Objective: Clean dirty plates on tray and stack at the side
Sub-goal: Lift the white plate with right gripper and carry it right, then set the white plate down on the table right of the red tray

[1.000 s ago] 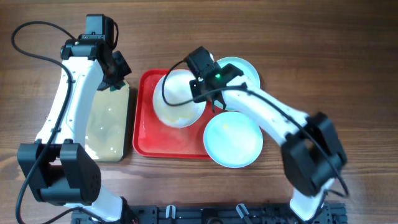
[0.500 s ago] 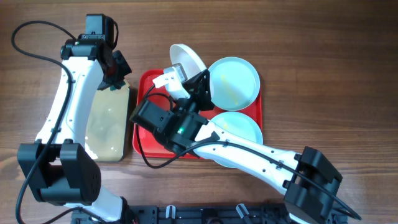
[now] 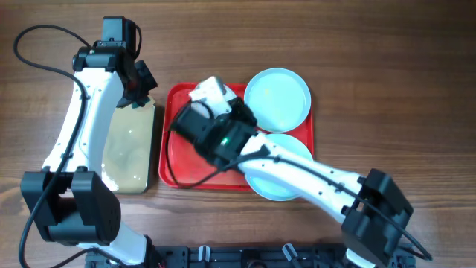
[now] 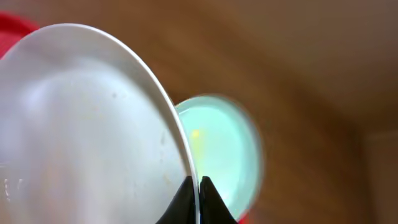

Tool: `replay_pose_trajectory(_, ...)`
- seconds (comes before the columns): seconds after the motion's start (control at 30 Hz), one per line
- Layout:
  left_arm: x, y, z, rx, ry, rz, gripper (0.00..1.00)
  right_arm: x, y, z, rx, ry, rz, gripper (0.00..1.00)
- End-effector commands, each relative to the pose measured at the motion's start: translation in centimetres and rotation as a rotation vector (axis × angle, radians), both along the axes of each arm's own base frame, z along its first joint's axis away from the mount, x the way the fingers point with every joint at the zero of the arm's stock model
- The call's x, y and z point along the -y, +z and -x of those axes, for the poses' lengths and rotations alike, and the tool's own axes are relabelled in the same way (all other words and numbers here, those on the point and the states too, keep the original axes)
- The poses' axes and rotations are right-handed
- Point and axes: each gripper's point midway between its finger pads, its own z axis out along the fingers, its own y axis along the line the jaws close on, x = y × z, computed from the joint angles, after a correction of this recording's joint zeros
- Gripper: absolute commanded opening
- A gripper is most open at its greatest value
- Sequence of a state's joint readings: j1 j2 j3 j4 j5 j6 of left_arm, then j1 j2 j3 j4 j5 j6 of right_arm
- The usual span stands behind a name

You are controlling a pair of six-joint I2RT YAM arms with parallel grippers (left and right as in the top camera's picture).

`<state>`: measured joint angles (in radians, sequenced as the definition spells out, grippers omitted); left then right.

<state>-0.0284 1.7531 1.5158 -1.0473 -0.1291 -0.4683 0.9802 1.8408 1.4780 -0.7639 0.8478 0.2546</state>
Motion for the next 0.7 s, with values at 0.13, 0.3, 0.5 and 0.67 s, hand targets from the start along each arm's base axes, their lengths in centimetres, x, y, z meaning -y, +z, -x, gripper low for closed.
replay_pose_trajectory(0.13,-0.2,0.1,0.2,-0.009,-0.01,0.001,0.04,5.5,4.0,-3.5,-0.353,-0.031,-0.698,0.04)
replay_pose_trajectory(0.3,-0.1,0.2,0.0,0.003,-0.01,0.001,0.04,18.5,3.3,-5.9,-0.405,-0.317,-0.881,0.04)
replay_pose_trajectory(0.5,0.3,0.1,-0.1,0.003,-0.018,0.027,0.04,34.1,-1.4,-3.5,-0.361,-0.762,-0.91,0.04)
replay_pose_trajectory(0.67,0.4,0.2,-0.3,0.013,-0.019,0.03,0.04,41.4,-6.9,1.5,-0.341,-1.06,-0.811,0.04)
